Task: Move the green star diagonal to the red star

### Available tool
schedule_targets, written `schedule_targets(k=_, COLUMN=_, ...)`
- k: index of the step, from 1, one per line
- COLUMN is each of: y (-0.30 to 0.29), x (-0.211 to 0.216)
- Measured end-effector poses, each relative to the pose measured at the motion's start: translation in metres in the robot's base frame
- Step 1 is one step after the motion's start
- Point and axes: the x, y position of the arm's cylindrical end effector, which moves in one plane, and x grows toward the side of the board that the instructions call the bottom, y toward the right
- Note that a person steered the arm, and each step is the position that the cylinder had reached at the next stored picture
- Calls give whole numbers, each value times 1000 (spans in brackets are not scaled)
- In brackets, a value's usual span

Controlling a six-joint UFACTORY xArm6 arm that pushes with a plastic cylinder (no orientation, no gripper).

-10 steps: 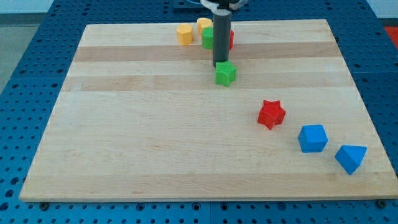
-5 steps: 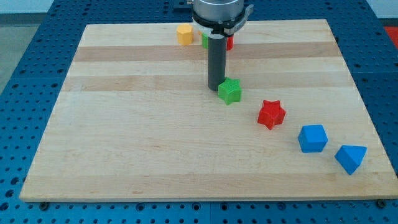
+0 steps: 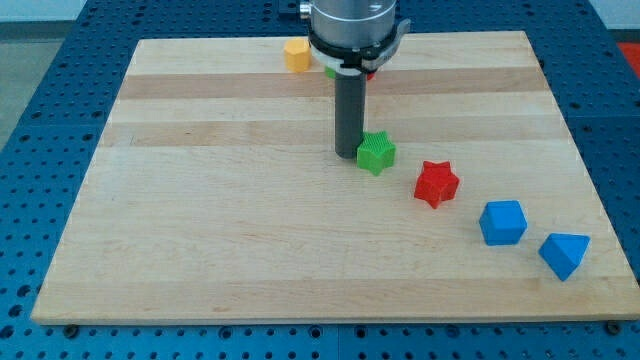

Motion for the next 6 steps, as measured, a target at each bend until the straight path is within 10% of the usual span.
schedule_targets(k=6, y=0, x=-51)
